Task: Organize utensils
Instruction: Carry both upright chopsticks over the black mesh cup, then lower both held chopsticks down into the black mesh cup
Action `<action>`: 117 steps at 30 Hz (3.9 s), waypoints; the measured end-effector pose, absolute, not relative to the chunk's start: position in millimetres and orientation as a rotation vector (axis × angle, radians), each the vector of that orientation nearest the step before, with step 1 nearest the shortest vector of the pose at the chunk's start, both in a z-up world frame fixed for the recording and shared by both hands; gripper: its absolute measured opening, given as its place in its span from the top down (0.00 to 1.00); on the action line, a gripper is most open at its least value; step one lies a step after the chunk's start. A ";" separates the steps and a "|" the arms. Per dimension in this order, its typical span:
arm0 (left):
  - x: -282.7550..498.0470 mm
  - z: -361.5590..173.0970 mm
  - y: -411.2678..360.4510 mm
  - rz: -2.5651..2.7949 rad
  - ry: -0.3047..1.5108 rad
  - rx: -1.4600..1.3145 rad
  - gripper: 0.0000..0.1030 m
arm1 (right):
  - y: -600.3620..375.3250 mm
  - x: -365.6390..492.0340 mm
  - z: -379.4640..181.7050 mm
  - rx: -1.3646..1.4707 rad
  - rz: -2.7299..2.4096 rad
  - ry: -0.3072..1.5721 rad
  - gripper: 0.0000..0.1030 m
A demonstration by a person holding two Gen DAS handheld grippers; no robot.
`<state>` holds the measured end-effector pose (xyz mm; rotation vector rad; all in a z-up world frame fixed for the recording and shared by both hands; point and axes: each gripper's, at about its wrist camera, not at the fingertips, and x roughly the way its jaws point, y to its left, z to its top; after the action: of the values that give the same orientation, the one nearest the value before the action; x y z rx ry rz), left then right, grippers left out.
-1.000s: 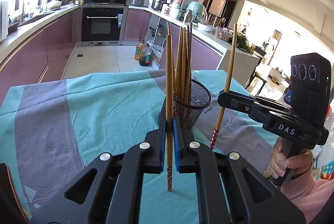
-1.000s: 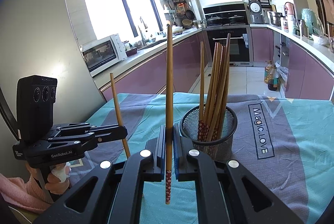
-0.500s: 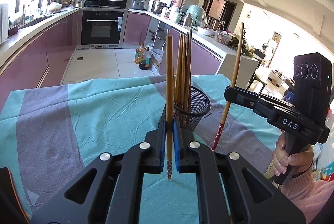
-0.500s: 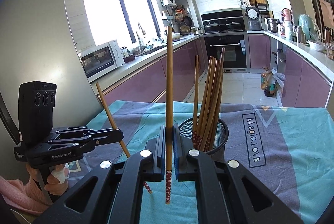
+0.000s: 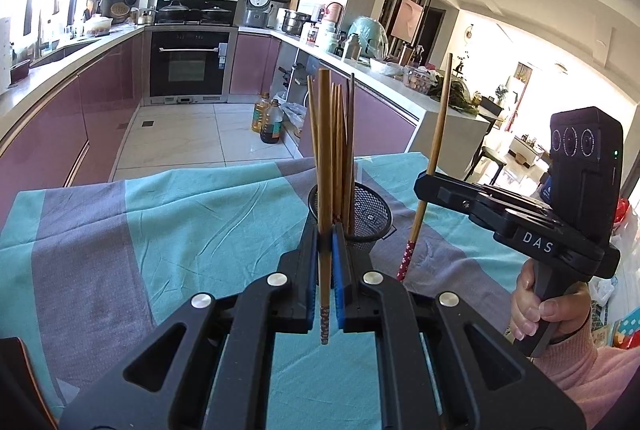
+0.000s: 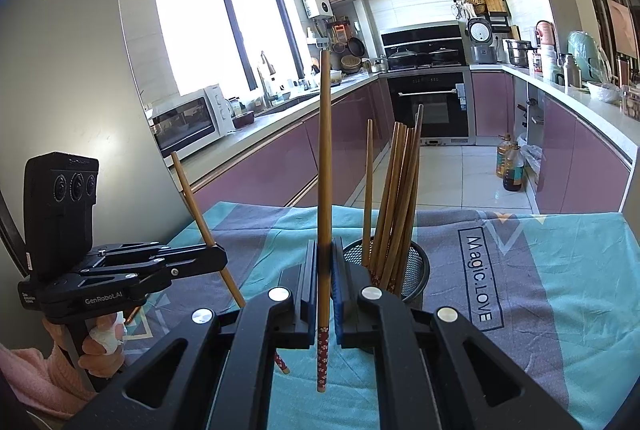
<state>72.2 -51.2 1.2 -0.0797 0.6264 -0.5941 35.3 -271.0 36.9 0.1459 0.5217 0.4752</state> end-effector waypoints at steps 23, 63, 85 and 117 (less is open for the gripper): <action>71.7 21.4 -63.7 -0.622 0.578 -0.049 0.93 | -270.6 43.8 43.5 0.148 0.474 0.506 0.94; 58.3 33.7 -71.3 -0.647 0.529 -0.036 0.93 | -270.4 50.5 47.4 0.144 0.482 0.493 0.94; 57.6 52.5 -68.6 -0.656 0.502 -0.039 0.93 | -268.8 56.7 59.7 0.150 0.486 0.472 0.94; 65.0 70.3 -69.5 -0.650 0.463 -0.056 0.93 | -273.6 57.8 66.6 0.155 0.482 0.444 0.94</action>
<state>65.0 -69.5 70.3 -0.0560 0.4627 -0.6503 57.8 -273.6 66.6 0.1547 0.4439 0.4818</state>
